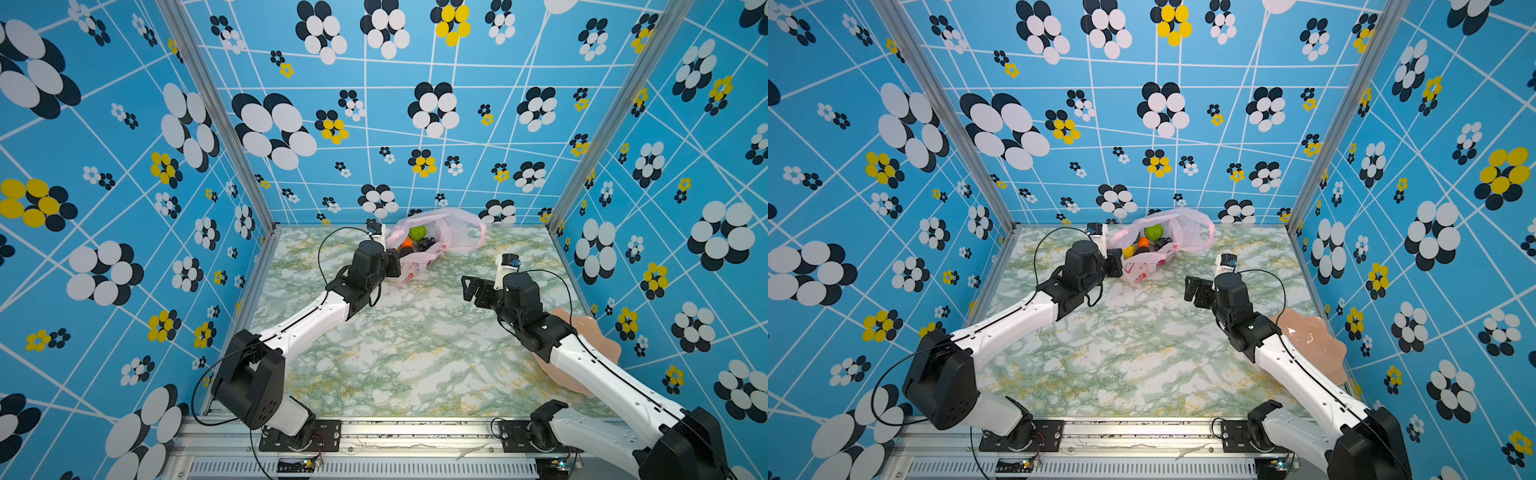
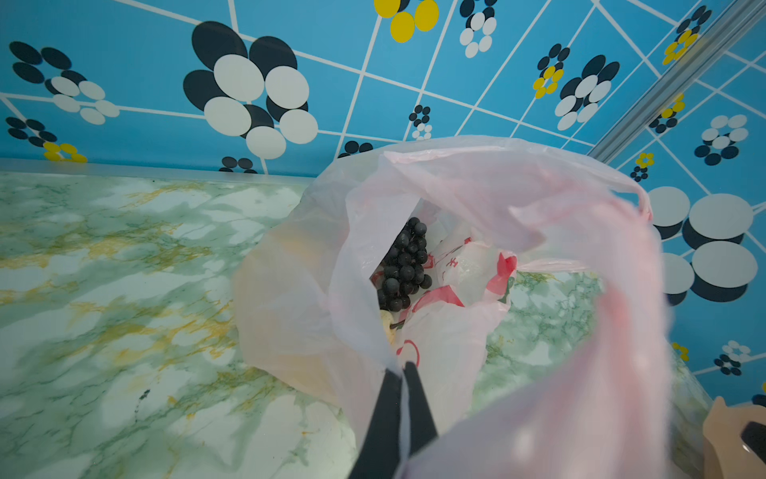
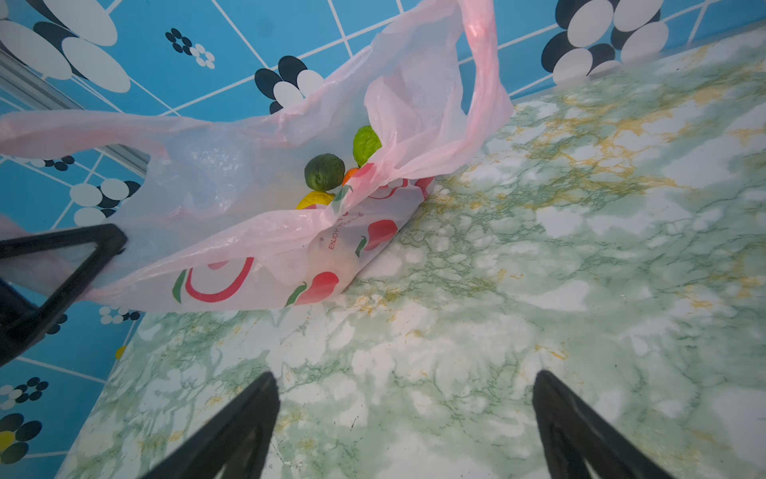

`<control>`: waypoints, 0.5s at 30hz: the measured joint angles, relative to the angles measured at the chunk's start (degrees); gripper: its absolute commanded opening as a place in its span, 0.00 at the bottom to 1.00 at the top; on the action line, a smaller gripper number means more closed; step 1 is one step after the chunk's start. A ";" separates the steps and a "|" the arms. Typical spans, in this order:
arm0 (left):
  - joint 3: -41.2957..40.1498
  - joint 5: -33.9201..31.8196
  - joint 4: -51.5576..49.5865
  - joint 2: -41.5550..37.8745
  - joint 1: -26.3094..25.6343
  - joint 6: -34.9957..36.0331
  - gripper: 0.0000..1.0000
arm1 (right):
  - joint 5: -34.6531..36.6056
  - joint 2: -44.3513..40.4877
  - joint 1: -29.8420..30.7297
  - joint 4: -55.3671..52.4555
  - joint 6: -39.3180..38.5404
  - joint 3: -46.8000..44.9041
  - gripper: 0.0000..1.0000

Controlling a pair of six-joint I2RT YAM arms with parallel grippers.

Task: Take fruits out of the plastic bag
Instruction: Move the plastic bag to the top-center of the table, then spread open the plastic bag at the top-center of the table.

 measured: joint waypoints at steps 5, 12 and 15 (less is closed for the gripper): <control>-7.04 0.74 -0.20 -7.93 -0.81 -3.02 0.00 | 1.14 3.32 3.15 -0.35 0.00 3.17 0.98; -13.88 0.61 -1.99 -17.46 -3.17 -4.68 0.00 | 4.76 10.27 5.99 -0.92 0.02 9.01 0.99; -16.96 -0.09 -3.41 -22.43 -3.32 -4.96 0.00 | 7.02 14.40 5.62 -2.80 0.35 12.74 0.99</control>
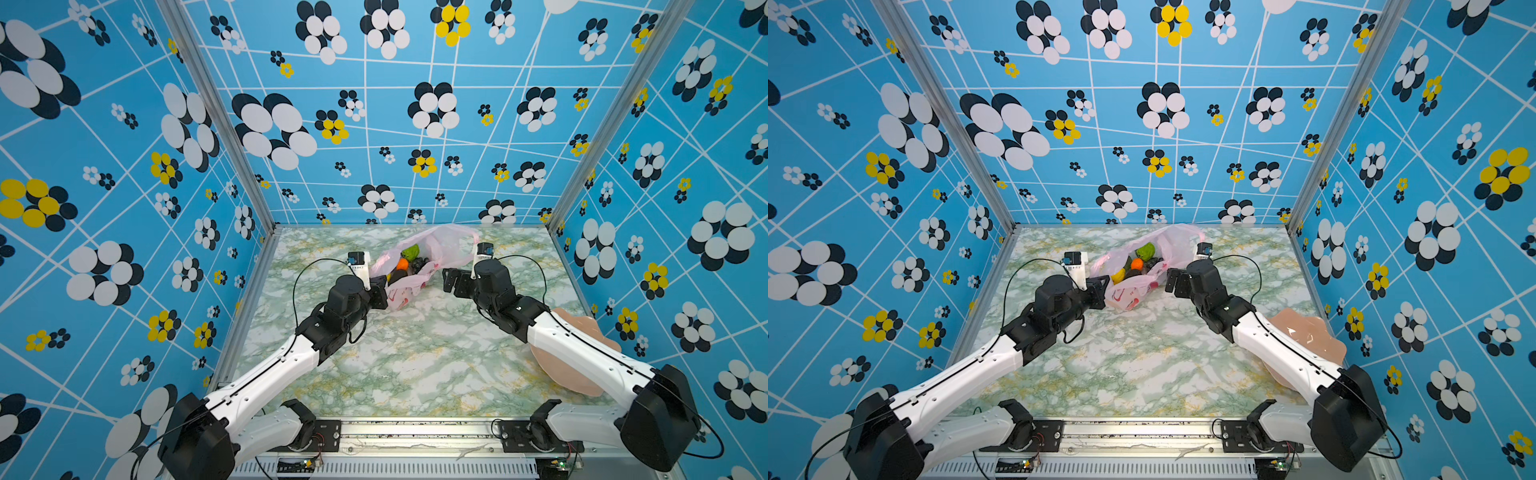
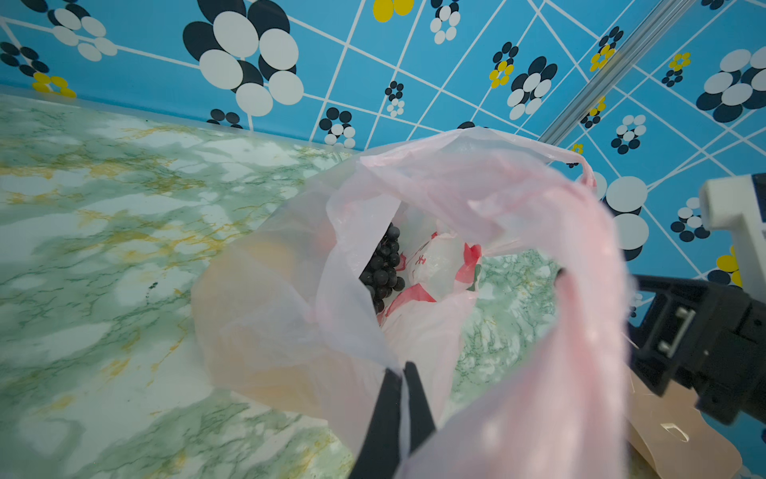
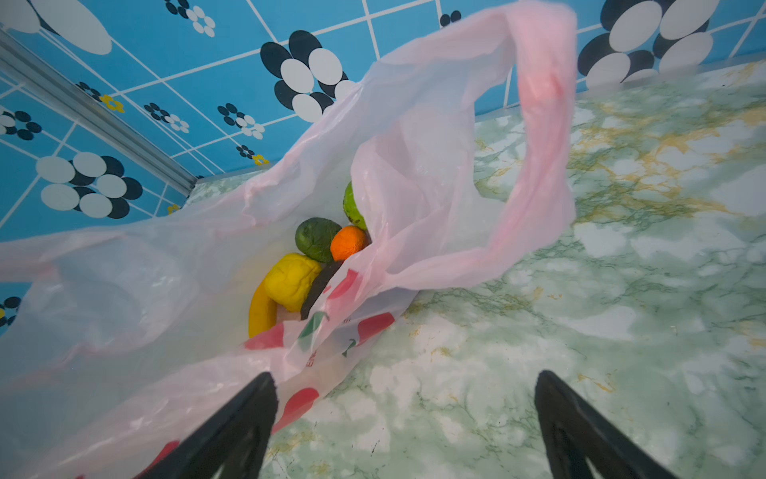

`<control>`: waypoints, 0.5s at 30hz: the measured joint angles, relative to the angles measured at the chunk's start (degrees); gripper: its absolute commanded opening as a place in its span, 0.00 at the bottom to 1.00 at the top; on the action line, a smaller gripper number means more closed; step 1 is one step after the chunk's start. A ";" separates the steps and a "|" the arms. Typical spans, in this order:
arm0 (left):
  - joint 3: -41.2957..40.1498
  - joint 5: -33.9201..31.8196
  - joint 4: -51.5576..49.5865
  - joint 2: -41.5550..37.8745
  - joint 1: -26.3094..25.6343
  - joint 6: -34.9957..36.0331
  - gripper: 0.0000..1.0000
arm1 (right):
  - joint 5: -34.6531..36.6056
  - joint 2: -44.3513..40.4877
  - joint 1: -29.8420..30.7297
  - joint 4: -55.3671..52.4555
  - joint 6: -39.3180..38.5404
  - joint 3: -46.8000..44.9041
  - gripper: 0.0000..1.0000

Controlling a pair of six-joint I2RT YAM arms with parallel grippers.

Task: Take fruits out of the plastic bag
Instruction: Spread open the plastic bag at the top-center of the table.

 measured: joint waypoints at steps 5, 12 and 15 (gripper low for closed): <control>-3.34 -1.70 -3.19 -6.38 0.00 0.07 0.00 | 2.08 5.81 -1.90 -2.82 2.91 5.68 0.99; -4.79 -4.04 -6.40 -10.69 0.02 0.50 0.00 | 4.59 9.11 -3.61 -6.80 6.10 8.48 0.99; -5.01 -4.46 -6.64 -10.67 0.02 0.55 0.00 | 3.74 9.77 -3.87 -7.17 6.32 8.48 0.88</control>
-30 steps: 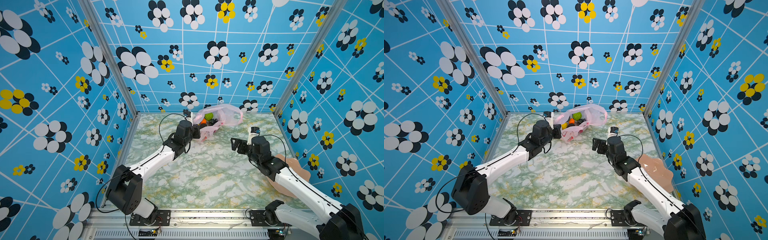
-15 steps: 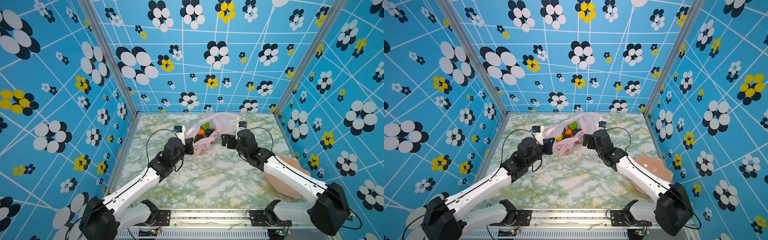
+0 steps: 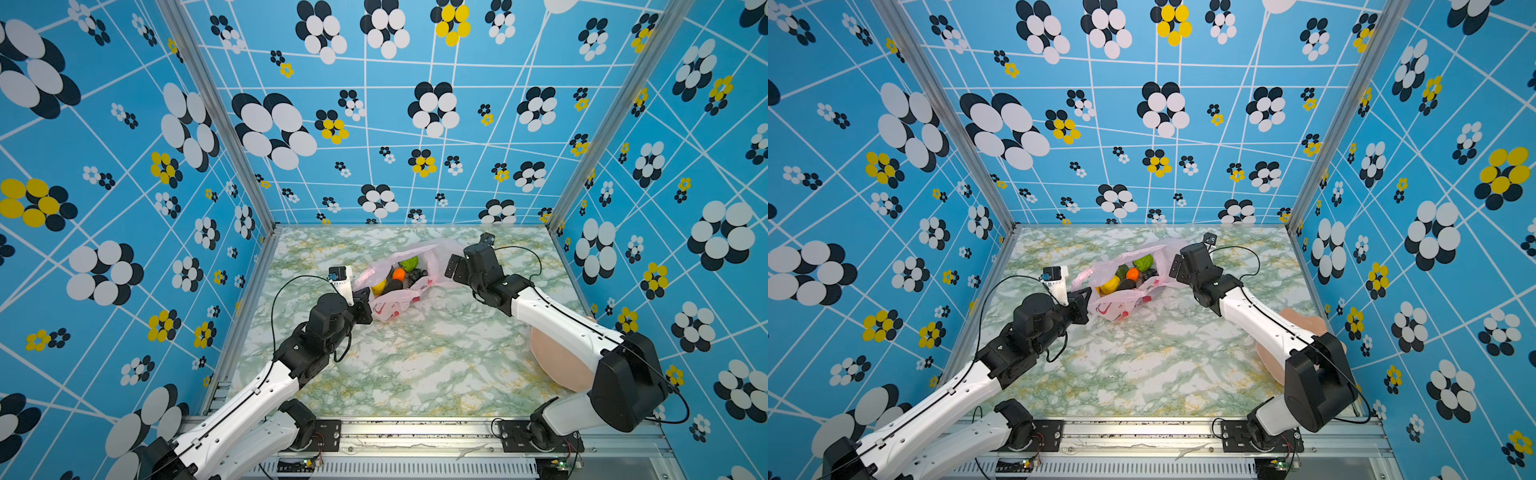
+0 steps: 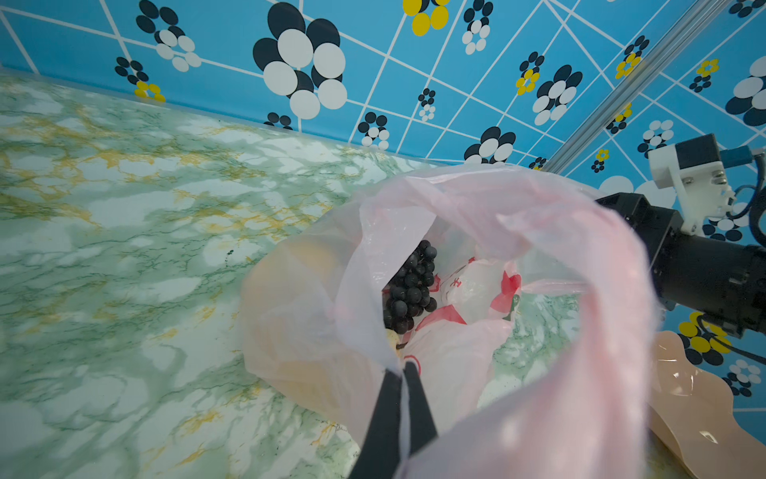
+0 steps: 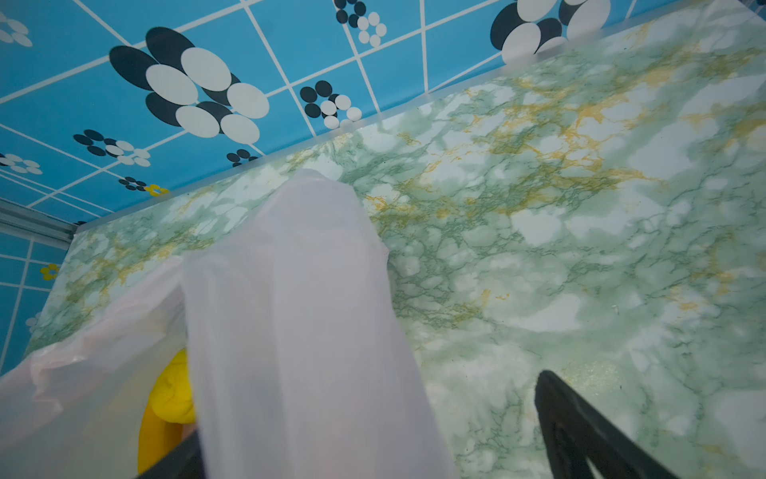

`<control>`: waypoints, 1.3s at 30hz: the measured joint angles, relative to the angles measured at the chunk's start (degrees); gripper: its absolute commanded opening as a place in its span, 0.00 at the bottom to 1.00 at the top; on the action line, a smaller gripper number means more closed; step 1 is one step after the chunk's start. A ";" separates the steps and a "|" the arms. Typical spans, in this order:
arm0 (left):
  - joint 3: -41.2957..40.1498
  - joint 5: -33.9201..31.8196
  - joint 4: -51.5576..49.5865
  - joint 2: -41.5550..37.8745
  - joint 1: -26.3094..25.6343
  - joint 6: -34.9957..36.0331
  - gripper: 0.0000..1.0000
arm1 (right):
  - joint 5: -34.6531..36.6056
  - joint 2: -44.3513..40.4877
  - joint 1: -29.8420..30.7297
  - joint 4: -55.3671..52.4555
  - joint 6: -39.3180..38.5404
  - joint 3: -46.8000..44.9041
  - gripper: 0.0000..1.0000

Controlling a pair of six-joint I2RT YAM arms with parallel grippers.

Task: Take fruits out of the plastic bag
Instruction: Spread open the plastic bag at the top-center of the table.

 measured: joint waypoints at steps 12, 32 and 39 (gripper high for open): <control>14.60 4.39 -2.62 17.51 11.80 -1.97 0.00 | -6.51 4.92 -0.70 -0.85 -3.26 12.70 0.00; 13.07 10.78 -2.89 15.98 18.01 -5.68 0.00 | -13.77 -4.96 -1.14 1.25 -6.73 9.84 0.00; 2.08 13.55 -1.90 21.07 23.28 -11.37 0.00 | -15.82 -3.52 -1.11 7.56 -3.65 -7.30 0.00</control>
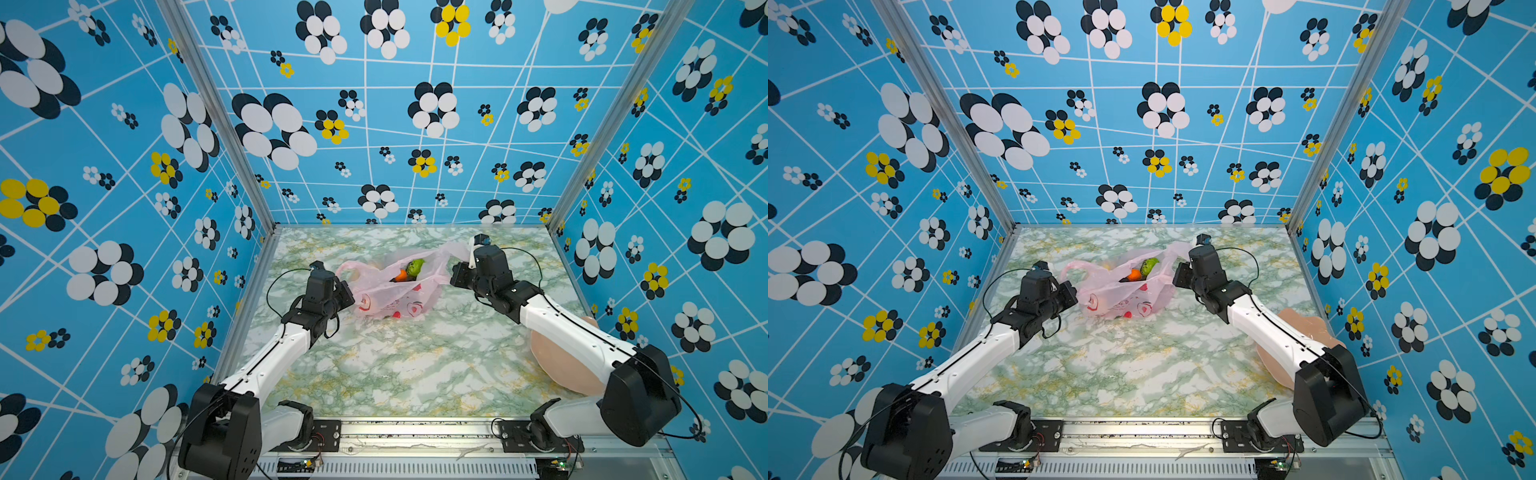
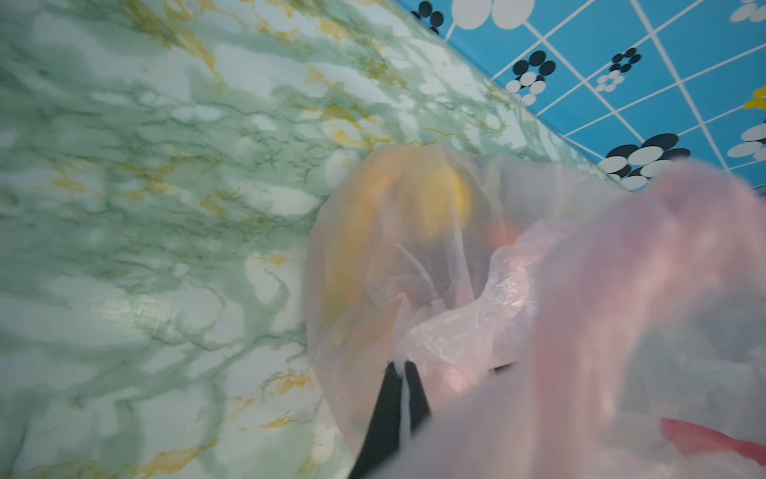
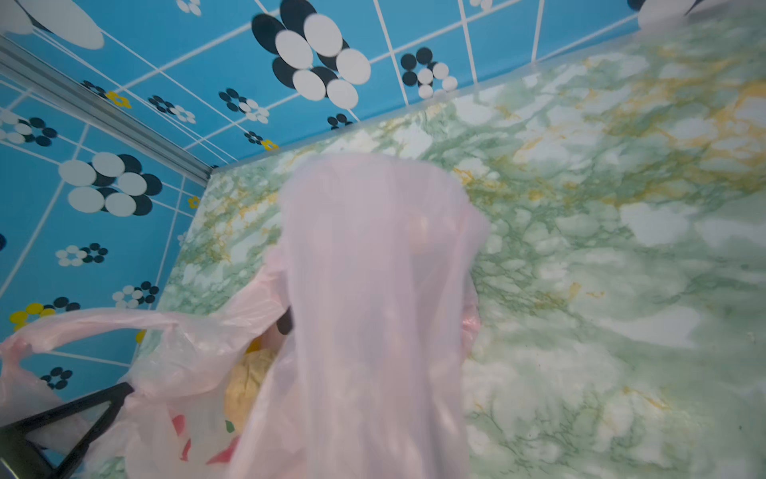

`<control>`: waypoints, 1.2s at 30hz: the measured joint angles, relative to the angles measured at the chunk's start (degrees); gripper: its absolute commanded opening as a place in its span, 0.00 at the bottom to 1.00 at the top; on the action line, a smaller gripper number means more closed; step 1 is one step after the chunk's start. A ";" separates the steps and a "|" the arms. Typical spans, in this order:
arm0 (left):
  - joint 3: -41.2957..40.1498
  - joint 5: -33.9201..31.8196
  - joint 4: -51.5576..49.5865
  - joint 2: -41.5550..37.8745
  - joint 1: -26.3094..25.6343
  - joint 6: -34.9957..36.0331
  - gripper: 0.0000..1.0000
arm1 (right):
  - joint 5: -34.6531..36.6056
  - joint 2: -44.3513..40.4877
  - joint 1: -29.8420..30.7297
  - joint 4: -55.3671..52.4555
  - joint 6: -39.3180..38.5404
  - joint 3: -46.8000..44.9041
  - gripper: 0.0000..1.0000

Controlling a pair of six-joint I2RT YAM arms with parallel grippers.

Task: Take fruits out of the plastic bag
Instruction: Spread open the plastic bag at the top-center of the table.

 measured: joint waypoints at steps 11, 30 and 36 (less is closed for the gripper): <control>-0.57 4.28 1.75 0.17 2.56 -2.60 0.04 | 3.10 2.16 0.07 5.14 1.44 -6.14 0.00; 18.60 -22.58 -34.10 -19.02 -19.93 5.44 0.71 | 6.58 -3.76 5.42 2.34 -1.60 -10.78 0.00; 29.16 -28.94 -36.85 -14.60 -38.62 12.85 0.69 | 7.17 -3.91 5.46 2.27 -1.81 -11.96 0.00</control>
